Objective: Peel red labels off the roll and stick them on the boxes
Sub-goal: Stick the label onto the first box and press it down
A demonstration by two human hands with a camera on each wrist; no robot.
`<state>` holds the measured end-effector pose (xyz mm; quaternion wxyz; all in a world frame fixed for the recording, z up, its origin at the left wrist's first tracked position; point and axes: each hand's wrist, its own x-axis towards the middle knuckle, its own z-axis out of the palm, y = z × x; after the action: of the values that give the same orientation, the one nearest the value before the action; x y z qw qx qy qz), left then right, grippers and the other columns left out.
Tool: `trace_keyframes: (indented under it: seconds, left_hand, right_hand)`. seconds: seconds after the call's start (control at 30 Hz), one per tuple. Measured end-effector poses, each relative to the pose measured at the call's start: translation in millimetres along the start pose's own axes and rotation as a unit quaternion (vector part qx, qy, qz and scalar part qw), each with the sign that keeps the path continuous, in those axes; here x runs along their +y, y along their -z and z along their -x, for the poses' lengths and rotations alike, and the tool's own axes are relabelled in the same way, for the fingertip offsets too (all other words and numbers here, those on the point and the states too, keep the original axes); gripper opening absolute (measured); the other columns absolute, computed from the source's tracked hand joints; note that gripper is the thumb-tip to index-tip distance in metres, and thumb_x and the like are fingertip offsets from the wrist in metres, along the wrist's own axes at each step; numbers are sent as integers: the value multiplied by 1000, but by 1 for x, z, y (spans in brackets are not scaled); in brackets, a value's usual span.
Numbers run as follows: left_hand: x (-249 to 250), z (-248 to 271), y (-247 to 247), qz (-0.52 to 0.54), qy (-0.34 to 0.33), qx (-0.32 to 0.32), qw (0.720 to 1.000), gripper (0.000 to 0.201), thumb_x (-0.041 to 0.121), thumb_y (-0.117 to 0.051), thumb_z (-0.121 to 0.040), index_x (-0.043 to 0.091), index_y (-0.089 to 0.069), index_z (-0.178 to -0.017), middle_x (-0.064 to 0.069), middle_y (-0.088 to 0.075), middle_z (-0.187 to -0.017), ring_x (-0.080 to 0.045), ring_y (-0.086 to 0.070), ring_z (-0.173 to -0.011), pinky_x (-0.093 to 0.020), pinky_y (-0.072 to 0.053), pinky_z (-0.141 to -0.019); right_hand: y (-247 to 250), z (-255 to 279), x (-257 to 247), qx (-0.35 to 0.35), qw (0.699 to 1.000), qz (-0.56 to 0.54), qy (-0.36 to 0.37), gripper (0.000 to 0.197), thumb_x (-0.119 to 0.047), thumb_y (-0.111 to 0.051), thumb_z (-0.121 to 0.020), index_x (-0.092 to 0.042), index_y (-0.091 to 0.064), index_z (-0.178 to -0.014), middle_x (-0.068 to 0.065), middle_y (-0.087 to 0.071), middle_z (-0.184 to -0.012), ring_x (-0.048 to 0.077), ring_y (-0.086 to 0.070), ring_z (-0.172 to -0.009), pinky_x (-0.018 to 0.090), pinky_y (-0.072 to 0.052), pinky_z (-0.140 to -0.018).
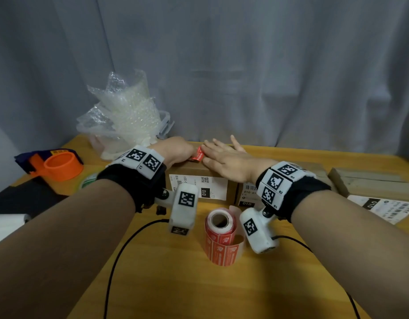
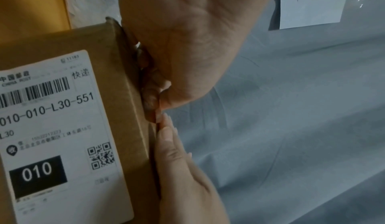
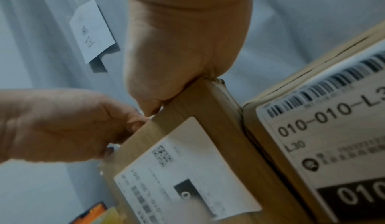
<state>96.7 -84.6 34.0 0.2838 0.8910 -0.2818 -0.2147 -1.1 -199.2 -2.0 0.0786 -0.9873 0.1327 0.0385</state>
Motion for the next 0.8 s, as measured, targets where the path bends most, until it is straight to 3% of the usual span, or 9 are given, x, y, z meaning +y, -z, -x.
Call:
trace_keyframes:
  seconds: [0.13, 0.3, 0.47, 0.57, 0.67, 0.8]
  left_hand:
    - [0, 0, -1, -59, 5, 8, 998, 37, 25, -54, -89, 1, -57, -117, -16, -62, -118, -30, -59, -107, -32, -43, -87]
    - [-4, -4, -2, -165, -26, 7, 986, 40, 34, -51, -86, 7, -61, -114, -16, -61, -122, -32, -56, -114, -36, -43, -98]
    - [-12, -6, -2, -265, -39, 8, 963, 54, 53, -43, -85, 18, -55, -124, -13, -48, -137, -34, -37, -131, -49, -28, -111]
    - [-22, -3, 1, -253, -72, 6, 965, 46, 55, -46, -86, 19, -60, -111, -12, -44, -134, -32, -29, -132, -44, -21, -113]
    - [-32, 1, 1, -220, -77, 10, 972, 31, 54, -49, -85, 24, -58, -80, -12, -39, -133, -31, -27, -129, -42, -26, -110]
    - [-37, 4, -2, -179, -78, 14, 981, 23, 48, -49, -88, 30, -55, -76, -8, -36, -129, -28, -26, -128, -47, -27, -110]
  right_hand:
    - [0, -6, -5, 7, 997, -49, -60, 51, -35, -23, -99, -30, -14, -150, -3, -5, -161, 15, 1, -148, 48, 18, -115]
    - [0, -6, -7, 22, 997, -61, -49, 45, -34, -26, -100, -40, -25, -145, -1, -10, -160, 20, -4, -148, 54, 11, -116]
    - [1, -2, -3, 25, 997, -67, -29, 43, -45, -27, -99, -42, -33, -141, 0, -14, -160, 24, -5, -148, 58, 8, -115]
    - [1, 2, -2, 22, 998, -63, -6, 45, -48, -24, -98, -41, -32, -142, -1, -11, -160, 23, -2, -148, 58, 9, -115]
    - [1, 10, 1, 23, 997, -54, 42, 42, -49, -25, -98, -44, -38, -138, -6, -9, -160, 18, 2, -148, 55, 11, -116]
    - [0, 20, 5, 40, 994, -47, 90, 39, -48, -30, -97, -44, -47, -133, -9, -9, -160, 14, 3, -147, 46, 11, -117]
